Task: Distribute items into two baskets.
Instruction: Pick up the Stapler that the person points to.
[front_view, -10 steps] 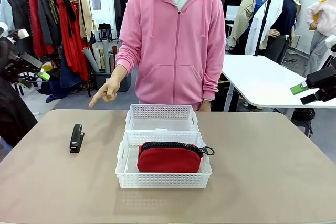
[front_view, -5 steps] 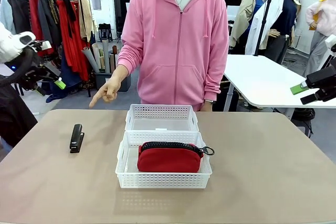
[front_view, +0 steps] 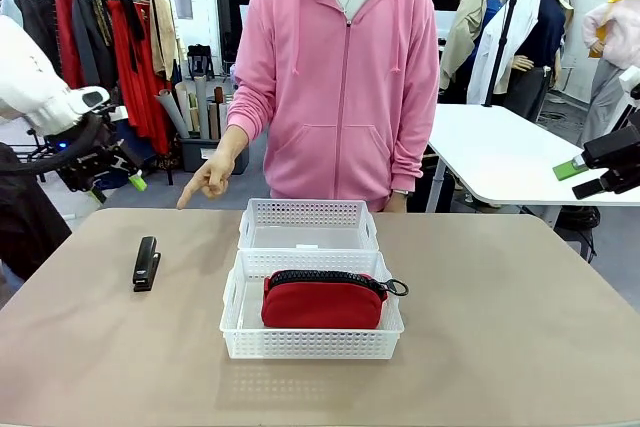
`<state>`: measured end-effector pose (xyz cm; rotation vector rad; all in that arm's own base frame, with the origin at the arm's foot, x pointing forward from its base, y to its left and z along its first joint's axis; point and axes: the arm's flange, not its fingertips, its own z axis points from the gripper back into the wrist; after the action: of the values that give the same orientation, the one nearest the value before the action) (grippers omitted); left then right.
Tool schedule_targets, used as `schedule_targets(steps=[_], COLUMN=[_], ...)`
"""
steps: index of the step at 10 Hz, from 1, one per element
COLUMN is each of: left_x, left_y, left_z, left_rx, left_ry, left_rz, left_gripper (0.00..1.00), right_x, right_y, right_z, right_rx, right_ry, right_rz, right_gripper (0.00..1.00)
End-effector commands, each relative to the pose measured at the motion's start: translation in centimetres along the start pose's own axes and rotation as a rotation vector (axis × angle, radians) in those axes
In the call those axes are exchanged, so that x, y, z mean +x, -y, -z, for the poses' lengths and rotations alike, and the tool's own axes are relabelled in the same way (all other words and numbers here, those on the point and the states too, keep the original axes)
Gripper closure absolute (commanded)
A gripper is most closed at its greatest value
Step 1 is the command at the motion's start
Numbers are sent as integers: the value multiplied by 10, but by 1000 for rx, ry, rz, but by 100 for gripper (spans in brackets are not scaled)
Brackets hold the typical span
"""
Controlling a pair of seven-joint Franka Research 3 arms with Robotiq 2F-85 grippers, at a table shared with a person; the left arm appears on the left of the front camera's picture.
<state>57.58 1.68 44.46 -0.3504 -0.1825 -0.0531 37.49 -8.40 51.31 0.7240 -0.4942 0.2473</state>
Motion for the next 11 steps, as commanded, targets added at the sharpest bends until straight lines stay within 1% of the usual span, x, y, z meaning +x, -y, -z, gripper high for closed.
schedule_targets(steps=[1, 5, 8, 11], left_x=[11, 21, 17, 6], left_y=[12, 16, 21, 27], left_z=[11, 50, 70, 87], left_rx=[63, 162, 223, 248], left_ry=[-39, -115, -156, -199], left_rz=[-36, -78, -73, -76], left_gripper=[0, 0, 0, 0], right_x=[1, 1, 1, 1], right_y=[0, 0, 0, 0], right_z=[1, 1, 1, 1], right_rx=[13, 13, 13, 13], right_ry=[14, 14, 14, 14], right_rz=[-4, -4, -4, -4], right_gripper=[0, 0, 0, 0])
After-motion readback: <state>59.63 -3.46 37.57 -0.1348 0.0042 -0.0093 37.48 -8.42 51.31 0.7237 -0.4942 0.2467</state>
